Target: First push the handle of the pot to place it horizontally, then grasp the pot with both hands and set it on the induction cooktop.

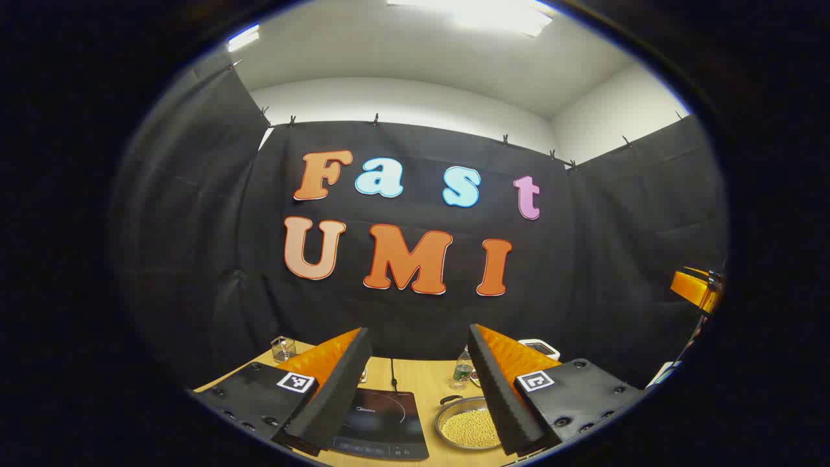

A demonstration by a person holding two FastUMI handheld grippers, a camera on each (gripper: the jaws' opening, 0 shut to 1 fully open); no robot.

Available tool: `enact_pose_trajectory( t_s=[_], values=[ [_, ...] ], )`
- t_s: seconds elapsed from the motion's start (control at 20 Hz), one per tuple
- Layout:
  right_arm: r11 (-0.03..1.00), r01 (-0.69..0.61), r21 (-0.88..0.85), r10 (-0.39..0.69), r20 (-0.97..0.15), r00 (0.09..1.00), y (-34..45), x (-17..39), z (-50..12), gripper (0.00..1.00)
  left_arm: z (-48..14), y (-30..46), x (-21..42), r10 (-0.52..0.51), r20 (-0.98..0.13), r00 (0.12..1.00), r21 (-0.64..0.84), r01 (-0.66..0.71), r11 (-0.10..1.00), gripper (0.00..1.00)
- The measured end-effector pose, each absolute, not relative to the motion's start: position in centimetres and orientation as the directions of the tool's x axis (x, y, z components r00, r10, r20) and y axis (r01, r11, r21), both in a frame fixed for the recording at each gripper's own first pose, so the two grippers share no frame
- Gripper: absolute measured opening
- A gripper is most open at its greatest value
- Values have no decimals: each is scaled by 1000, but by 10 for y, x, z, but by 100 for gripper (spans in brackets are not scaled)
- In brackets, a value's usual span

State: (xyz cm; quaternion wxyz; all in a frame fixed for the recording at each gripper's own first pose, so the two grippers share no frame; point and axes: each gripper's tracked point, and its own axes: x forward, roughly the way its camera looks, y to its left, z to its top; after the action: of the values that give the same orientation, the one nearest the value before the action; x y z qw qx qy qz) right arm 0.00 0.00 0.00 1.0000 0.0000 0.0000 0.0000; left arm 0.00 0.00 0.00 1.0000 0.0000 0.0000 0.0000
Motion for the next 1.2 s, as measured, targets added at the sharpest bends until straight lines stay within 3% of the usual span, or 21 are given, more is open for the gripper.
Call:
enact_pose_trajectory(
  t_s=[0.4, 1.2],
  values=[
    [999, 17, -33, -17, -2, 1000, -6, -7, -1, 93, -8, 9, -6, 35, -13, 999, 27, -34, 999, 98],
    [998, 51, -32, -49, 42, 998, -4, -15, 5, 94, 24, 13, -40, 37, 109, 993, 80, -46, 996, 98]
  ],
)
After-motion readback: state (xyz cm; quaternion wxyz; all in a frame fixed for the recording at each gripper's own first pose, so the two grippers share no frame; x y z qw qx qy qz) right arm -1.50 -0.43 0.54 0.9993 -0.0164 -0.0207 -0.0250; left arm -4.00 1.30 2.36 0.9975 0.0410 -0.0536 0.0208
